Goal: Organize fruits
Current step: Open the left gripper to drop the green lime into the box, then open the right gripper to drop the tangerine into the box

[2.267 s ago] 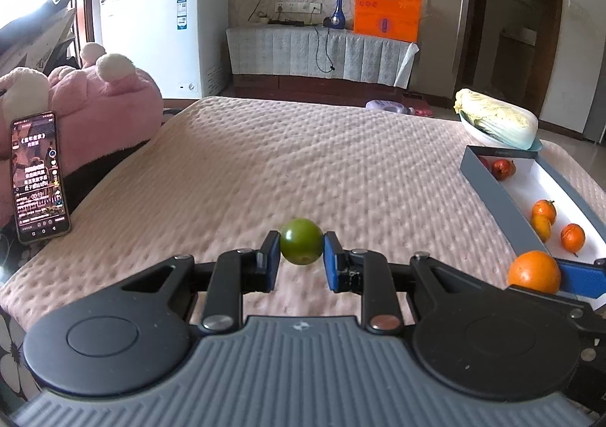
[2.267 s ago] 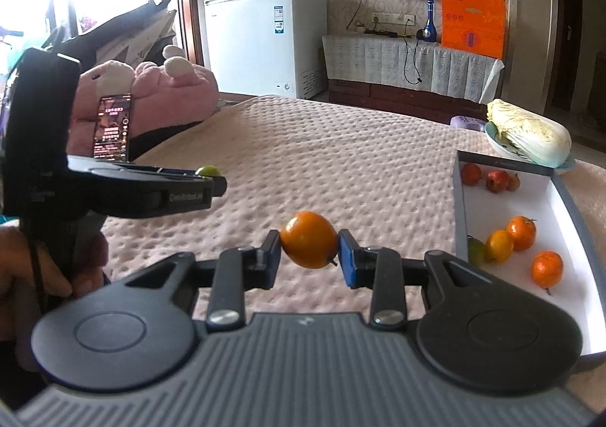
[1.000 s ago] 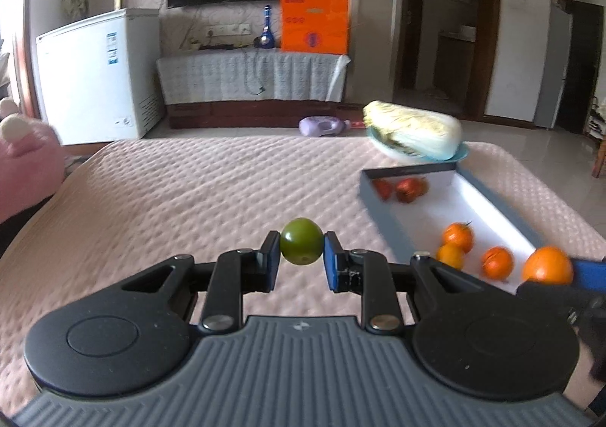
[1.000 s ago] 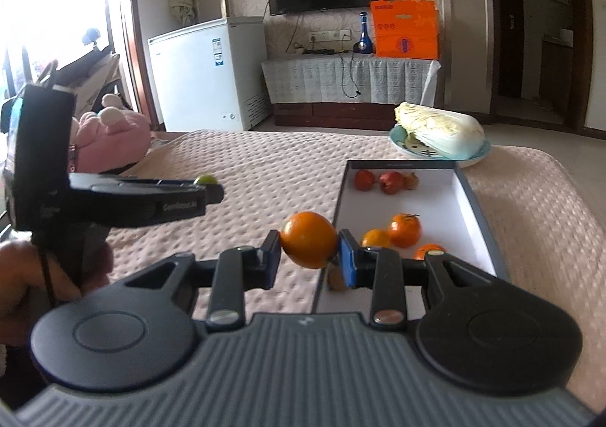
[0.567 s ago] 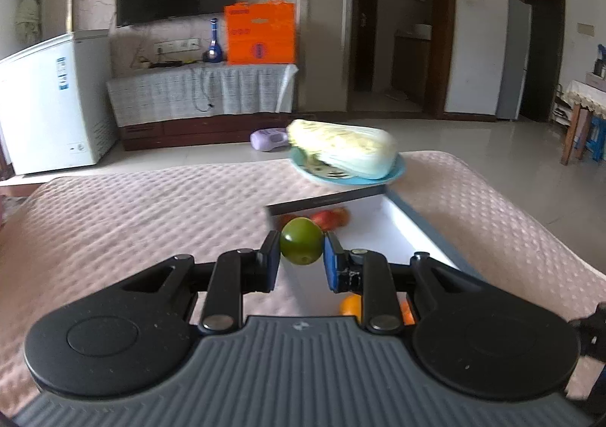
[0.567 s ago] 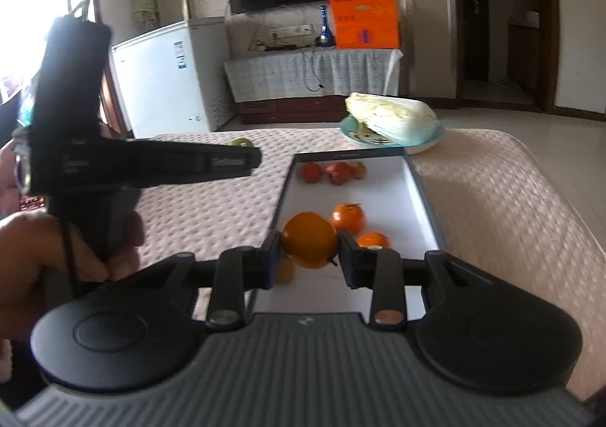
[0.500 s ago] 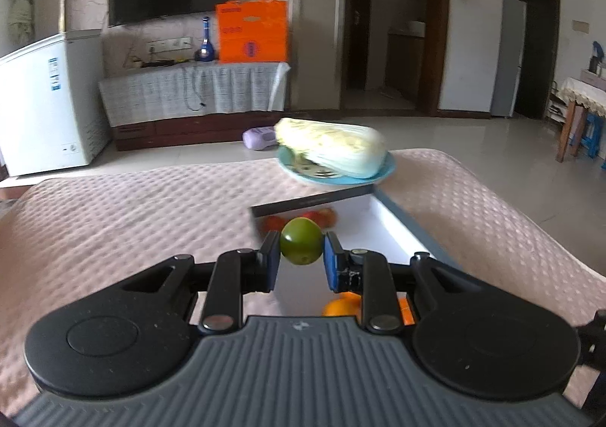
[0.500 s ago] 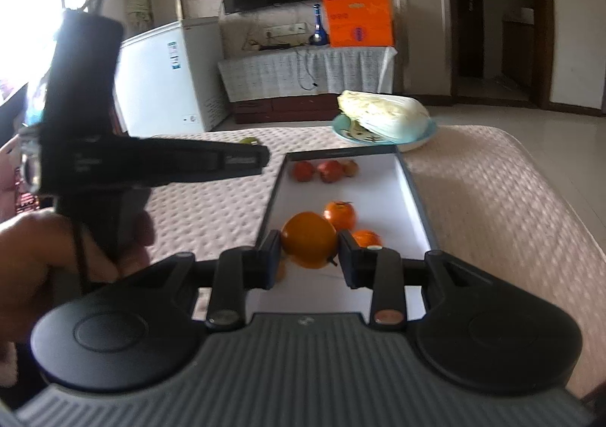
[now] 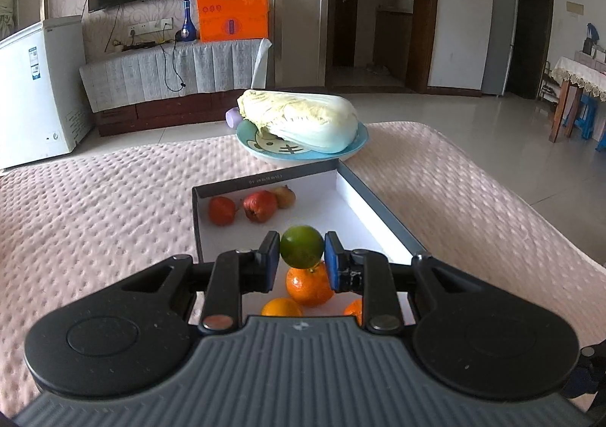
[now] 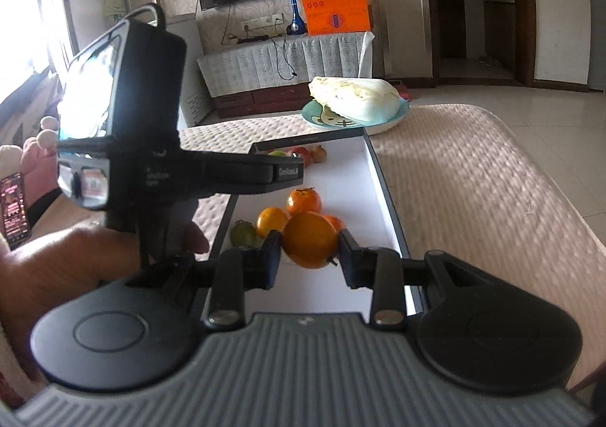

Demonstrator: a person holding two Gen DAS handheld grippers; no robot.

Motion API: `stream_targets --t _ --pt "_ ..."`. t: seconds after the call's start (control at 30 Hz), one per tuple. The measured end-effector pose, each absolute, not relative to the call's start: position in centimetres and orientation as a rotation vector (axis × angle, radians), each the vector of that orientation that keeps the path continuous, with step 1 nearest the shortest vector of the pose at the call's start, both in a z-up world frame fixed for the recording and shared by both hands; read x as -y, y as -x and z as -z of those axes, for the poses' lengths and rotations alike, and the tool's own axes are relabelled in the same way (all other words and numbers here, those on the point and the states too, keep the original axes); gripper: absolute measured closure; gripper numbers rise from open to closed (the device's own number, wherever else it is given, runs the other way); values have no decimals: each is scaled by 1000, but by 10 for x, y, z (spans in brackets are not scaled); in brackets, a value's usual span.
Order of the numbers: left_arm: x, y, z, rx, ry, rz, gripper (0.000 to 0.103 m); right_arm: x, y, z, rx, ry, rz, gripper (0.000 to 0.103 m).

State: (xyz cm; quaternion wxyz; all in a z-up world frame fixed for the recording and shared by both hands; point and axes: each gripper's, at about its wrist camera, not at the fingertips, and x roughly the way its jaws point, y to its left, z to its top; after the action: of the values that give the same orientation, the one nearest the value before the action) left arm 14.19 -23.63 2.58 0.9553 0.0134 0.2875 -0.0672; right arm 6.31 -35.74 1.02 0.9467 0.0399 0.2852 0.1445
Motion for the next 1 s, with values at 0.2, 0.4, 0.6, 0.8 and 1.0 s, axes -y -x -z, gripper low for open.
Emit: stream_targets --t 0.2,0.4,0.6,0.8,1.0 --pt "235 -133 -32 -551 -26 127 41 358 -64 -10 -584 -87 -291 68" --pt "230 -124 -41 -534 -34 124 40 355 -65 -8 -587 -82 -295 68" --pt "220 -107 -48 -522 -42 128 40 353 -65 -8 -584 -84 -292 67" --pt "205 -84 -53 -514 -43 126 40 353 -68 -7 -582 -92 -281 67" --pt "177 -52 -55 -517 -40 121 40 357 -73 -4 -600 -121 -270 67"
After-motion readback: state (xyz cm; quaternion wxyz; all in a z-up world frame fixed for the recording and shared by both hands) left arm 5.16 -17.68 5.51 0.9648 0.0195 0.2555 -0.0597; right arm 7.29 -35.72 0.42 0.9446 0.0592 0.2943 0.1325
